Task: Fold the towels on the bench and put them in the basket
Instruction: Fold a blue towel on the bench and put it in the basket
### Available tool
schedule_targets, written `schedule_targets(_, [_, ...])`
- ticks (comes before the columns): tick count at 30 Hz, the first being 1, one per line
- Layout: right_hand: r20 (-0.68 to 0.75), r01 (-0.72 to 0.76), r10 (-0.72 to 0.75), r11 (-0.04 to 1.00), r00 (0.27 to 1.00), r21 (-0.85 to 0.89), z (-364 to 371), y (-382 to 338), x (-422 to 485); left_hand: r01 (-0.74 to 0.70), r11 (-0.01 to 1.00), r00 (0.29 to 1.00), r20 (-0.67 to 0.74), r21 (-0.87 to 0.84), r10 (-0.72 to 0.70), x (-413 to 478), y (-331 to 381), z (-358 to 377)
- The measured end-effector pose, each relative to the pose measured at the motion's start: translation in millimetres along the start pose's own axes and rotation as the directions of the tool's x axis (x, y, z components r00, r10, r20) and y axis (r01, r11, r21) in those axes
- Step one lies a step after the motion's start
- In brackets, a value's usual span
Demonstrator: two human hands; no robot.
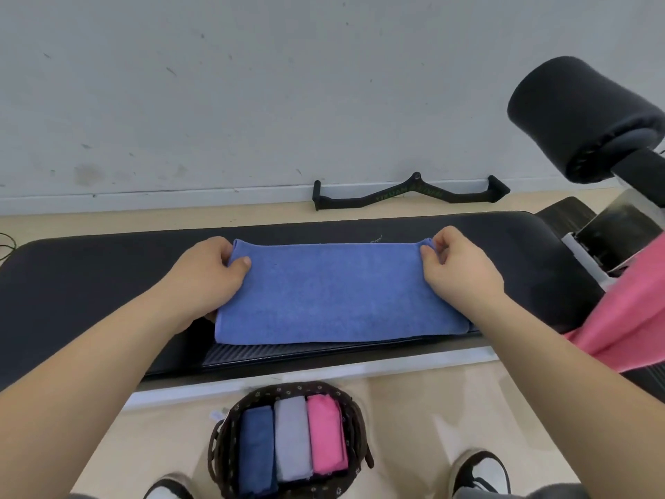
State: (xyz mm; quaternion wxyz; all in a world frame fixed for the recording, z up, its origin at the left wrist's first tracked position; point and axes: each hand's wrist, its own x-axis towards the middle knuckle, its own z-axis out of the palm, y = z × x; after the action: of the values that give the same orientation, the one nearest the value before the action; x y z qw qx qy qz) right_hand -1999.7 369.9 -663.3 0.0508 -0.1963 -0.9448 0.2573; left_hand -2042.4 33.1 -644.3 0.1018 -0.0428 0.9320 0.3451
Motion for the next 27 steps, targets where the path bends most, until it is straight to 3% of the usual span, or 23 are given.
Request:
schedule_targets(4, [0.009, -0.049, 0.049, 0.999, 0.999, 0.008, -3.8, -4.2, -1.8, -0.054, 0.964, 0.993, -0.086, 0.262, 0.079, 5.8, -4.5, 0.2])
schedule_targets(6, [-0.05, -0.02, 0.018, 0.999, 0.999, -0.037, -10.1, -9.0, -4.6, -0.088, 0.954, 0.983, -0.129, 0.287, 0.13, 6.7, -6.3, -3.5])
schedule_targets(9, [-0.108, 0.205, -0.216, 0.973, 0.97, -0.106, -15.0, -26.7, -15.6, -0.104, 0.983, 0.992, -0.053, 0.154, 0.113, 4.3, -5.5, -3.7])
schedule_targets(12, [0.185, 0.403, -0.38, 0.908, 0.906, -0.112, 0.4, -41.8, -33.8, -0.023, 0.997, 0.999, 0.043, -0.077, 0.026, -1.8, 3.5, -3.7])
schedule_targets(14, [0.398, 0.44, -0.334, 0.872, 0.855, -0.215, 17.8, -40.2, -41.5, 0.041, 0.993, 0.996, 0.083, -0.11, -0.032, -3.6, 7.9, -4.8])
schedule_targets(15, [0.439, 0.445, -0.306, 0.857, 0.845, -0.259, 23.1, -37.9, -42.9, 0.063, 0.993, 0.993, 0.106, -0.102, -0.052, -5.1, 9.6, -5.1])
schedule_targets(19, [0.408, 0.434, -0.314, 0.867, 0.857, -0.244, 23.5, -34.3, -42.8, 0.072, 0.986, 0.989, 0.138, -0.148, -0.052, -13.1, 10.2, -6.0])
schedule_targets(23, [0.376, 0.427, -0.327, 0.876, 0.867, -0.225, 26.2, -36.7, -50.0, 0.094, 0.882, 0.988, 0.149, -0.463, -0.027, -22.0, 3.9, -11.3])
schedule_targets(27, [0.286, 0.508, -0.449, 0.842, 0.846, -0.182, 29.7, -56.6, -66.8, 0.092, 0.81, 0.994, 0.097, -0.579, -0.044, -31.9, 0.7, -13.9])
